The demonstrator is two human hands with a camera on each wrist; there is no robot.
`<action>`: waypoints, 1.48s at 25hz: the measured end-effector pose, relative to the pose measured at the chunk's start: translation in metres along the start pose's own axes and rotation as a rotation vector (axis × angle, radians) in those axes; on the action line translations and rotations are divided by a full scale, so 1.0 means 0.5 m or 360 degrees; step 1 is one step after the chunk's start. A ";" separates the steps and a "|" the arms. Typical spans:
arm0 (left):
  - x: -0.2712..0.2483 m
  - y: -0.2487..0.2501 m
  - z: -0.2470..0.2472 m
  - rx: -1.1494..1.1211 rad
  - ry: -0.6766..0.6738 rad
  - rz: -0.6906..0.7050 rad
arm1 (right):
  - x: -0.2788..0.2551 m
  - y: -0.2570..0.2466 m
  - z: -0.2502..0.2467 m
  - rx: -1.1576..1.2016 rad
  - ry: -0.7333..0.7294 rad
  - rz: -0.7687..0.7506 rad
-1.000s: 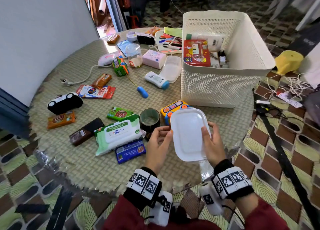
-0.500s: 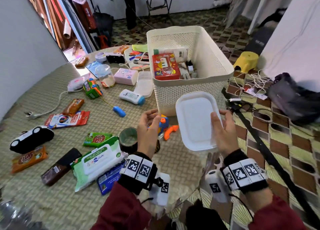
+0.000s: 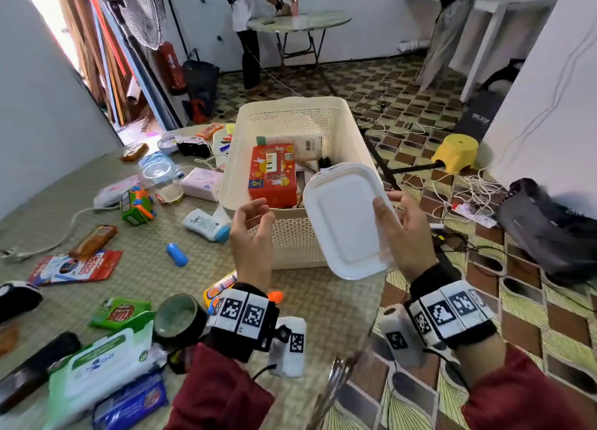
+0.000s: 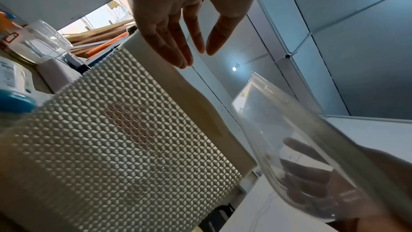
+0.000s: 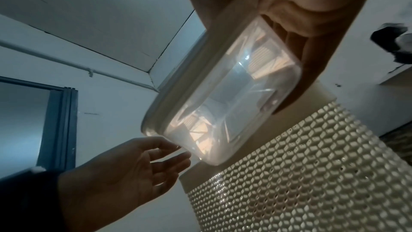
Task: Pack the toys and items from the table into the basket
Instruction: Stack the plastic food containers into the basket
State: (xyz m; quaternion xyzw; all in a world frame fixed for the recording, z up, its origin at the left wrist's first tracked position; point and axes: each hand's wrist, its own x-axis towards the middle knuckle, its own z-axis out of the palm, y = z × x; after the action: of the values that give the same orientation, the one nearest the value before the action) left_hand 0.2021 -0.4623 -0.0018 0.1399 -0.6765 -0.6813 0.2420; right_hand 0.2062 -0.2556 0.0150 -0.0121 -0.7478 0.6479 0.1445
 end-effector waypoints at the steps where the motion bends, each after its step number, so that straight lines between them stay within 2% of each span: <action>1: -0.002 0.002 0.023 0.0000 0.0066 0.0011 | 0.022 -0.007 -0.017 -0.0009 -0.0058 -0.0012; 9: -0.004 0.008 0.137 0.0170 0.0633 0.0107 | 0.212 -0.026 -0.103 -0.0170 -0.0549 -0.0072; 16: 0.042 -0.013 0.152 0.0554 0.1033 0.0082 | 0.355 -0.051 -0.029 -0.0211 -0.0913 -0.0118; 20: 0.074 -0.057 0.147 0.0557 0.1076 0.0031 | 0.425 -0.073 0.045 -0.0236 -0.1133 -0.0206; 26: 0.078 -0.081 0.175 0.0280 0.1317 -0.0082 | 0.513 -0.089 0.154 -0.0384 -0.1472 -0.0338; 29: 0.070 -0.078 0.184 0.0175 0.1366 -0.0104 | 0.534 -0.093 0.198 -0.0519 -0.1693 -0.0365; 37: 0.042 -0.071 0.203 -0.0055 0.1191 -0.0142 | 0.546 -0.079 0.336 -0.0878 -0.2242 -0.0604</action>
State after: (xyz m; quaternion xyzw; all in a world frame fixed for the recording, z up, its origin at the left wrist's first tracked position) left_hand 0.1268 -0.3874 -0.0296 0.4044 -0.5229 -0.6043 0.4448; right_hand -0.0875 -0.3680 0.0883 0.4949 -0.7866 0.2577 -0.2642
